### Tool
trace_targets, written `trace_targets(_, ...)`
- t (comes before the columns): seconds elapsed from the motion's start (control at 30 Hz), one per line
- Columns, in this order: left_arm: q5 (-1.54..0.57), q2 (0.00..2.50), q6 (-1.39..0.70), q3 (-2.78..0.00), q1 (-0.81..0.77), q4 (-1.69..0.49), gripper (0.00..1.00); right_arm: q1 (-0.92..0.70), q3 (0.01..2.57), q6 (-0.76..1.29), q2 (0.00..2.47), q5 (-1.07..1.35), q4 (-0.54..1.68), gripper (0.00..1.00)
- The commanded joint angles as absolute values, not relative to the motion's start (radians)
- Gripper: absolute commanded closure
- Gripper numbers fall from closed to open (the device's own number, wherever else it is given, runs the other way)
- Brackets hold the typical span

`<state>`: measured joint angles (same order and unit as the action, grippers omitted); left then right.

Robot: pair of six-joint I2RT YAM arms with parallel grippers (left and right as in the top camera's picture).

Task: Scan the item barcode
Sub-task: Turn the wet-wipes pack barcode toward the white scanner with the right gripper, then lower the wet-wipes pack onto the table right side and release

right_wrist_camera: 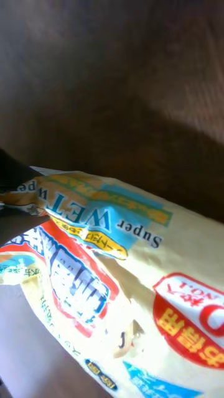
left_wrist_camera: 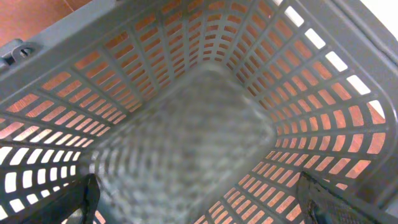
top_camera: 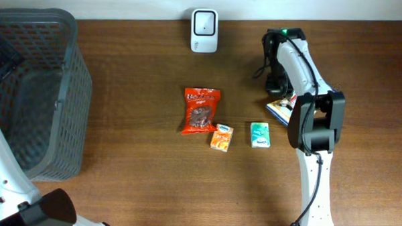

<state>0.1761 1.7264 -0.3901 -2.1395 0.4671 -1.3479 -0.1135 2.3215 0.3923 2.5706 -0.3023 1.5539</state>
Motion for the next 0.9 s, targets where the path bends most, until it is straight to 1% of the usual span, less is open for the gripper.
trace_targets(0.0,0.179,1.727,-0.400,-2.144,0.470,-1.349,0.01,-0.110,2.518,0.349,2.581,-0.082,1.613,0.96)
trace_targets(0.03,0.179,1.727,-0.400,-2.144,0.470,-1.349,0.01,-0.110,2.599,0.284,2.575,0.053,1.617,0.96)
trace_targets(0.17,0.179,1.727,-0.400,-2.144,0.470,-1.349,0.01,-0.110,2.782,0.248,2.569,0.363,1.616,0.96)
trace_targets(0.27,0.179,1.727,-0.400,-2.144,0.470,-1.349,0.01,-0.110,2.799,0.106,2.570,0.618,1.617,0.96)
trace_targets(0.33,0.179,1.727,-0.400,-2.144,0.470,-1.349,0.01,-0.110,2.799,0.078,2.572,0.717,1.615,0.96)
trace_targets(0.43,0.179,1.727,-0.400,-2.144,0.470,-1.349,0.01,-0.102,2.798,0.078,2.573,0.803,1.589,0.96)
trace_targets(0.6,0.179,1.727,-0.400,-2.144,0.470,-1.349,0.01,-0.099,2.782,0.086,2.584,0.847,1.562,0.96)
trace_targets(0.73,0.179,1.727,-0.400,-2.144,0.470,-1.349,0.01,-0.096,2.669,0.086,2.584,0.880,1.479,0.96)
trace_targets(0.77,0.179,1.727,-0.400,-2.144,0.470,-1.349,0.01,-0.095,2.621,0.086,2.584,0.915,1.432,0.96)
trace_targets(0.87,0.179,1.727,-0.400,-2.144,0.470,-1.349,0.01,-0.061,2.547,0.086,2.587,0.999,1.390,0.96)
